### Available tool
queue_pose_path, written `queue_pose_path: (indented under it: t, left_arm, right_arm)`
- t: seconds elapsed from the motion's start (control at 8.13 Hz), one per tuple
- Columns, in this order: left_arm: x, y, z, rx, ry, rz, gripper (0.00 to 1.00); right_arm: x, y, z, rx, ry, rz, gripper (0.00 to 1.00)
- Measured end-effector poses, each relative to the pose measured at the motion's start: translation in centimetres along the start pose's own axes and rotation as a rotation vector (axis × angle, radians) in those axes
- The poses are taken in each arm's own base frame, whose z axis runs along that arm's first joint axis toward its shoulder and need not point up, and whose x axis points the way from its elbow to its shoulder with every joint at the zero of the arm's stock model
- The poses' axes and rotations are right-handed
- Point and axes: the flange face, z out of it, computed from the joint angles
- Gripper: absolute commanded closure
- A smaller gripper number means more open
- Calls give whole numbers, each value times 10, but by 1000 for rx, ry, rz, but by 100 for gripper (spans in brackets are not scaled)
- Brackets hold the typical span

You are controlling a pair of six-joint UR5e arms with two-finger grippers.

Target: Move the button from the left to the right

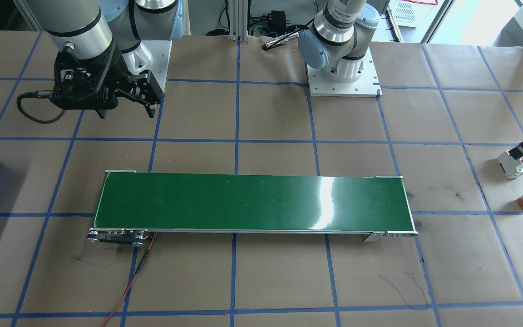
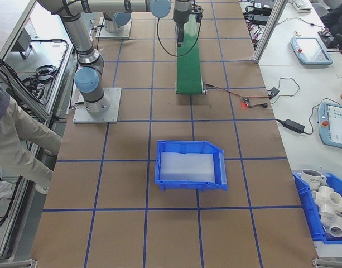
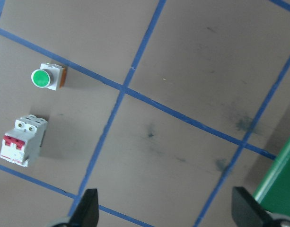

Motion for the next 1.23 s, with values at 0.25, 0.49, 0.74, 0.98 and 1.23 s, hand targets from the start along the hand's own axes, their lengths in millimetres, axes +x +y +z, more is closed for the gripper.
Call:
queue_pose_path:
  t: [0.25, 0.49, 0.74, 0.98, 1.23]
  left_arm:
    - [-63, -33, 34, 43, -63, 103, 0]
    - [-102, -52, 66, 43, -94, 249, 0]
    - [-125, -62, 100, -2, -84, 366, 0]
    - [-138, -71, 135, -43, -61, 444, 0]
    - [-150, -78, 160, -63, -45, 471, 0]
  right_arm:
    - [0, 0, 0, 0, 1, 0, 0]
    - [0, 0, 0, 0, 1, 0, 0]
    - [1, 0, 0, 0, 1, 0, 0]
    - [1, 0, 0, -1, 1, 0, 0]
    - [0, 0, 0, -1, 1, -1, 0]
